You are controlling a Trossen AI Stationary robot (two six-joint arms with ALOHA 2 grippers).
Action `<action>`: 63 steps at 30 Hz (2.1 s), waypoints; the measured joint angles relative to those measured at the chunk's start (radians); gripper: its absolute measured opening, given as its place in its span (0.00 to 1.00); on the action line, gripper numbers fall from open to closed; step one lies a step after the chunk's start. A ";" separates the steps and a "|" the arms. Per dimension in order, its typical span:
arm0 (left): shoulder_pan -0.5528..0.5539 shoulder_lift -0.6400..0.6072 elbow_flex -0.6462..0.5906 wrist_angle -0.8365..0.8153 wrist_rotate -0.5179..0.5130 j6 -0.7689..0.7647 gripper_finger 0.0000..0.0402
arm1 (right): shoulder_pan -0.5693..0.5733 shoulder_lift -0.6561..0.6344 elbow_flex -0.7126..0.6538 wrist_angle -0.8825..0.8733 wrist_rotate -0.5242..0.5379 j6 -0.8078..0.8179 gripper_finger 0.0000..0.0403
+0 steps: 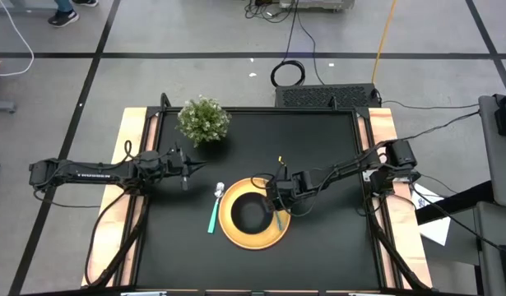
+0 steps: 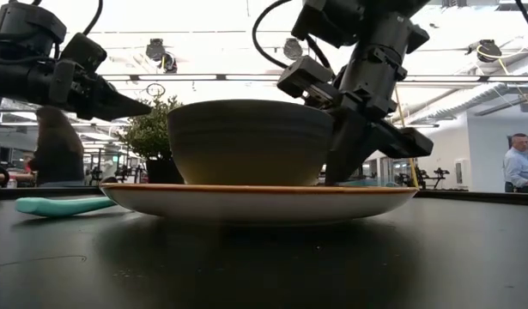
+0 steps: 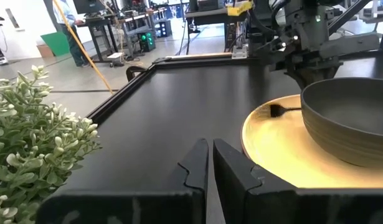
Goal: Set table place
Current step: Put the blue fork on the yellow plate to the right of the black bowl
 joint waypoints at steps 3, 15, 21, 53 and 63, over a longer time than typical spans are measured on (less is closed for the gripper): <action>0.000 0.000 0.000 -0.005 0.000 0.000 0.08 | 0.000 0.003 0.000 0.011 -0.002 -0.007 0.01; 0.000 0.000 0.000 -0.006 0.003 0.000 0.08 | -0.002 0.003 0.000 0.017 0.006 -0.027 0.00; 0.000 0.000 0.000 -0.007 0.003 0.000 0.08 | -0.003 0.003 -0.024 0.036 0.035 -0.045 0.00; 0.000 0.000 0.000 -0.007 0.002 0.000 0.08 | -0.001 0.004 -0.119 0.188 0.033 -0.029 0.08; 0.000 0.000 0.000 -0.008 0.002 0.000 0.08 | -0.001 0.004 -0.118 0.188 0.033 -0.027 0.13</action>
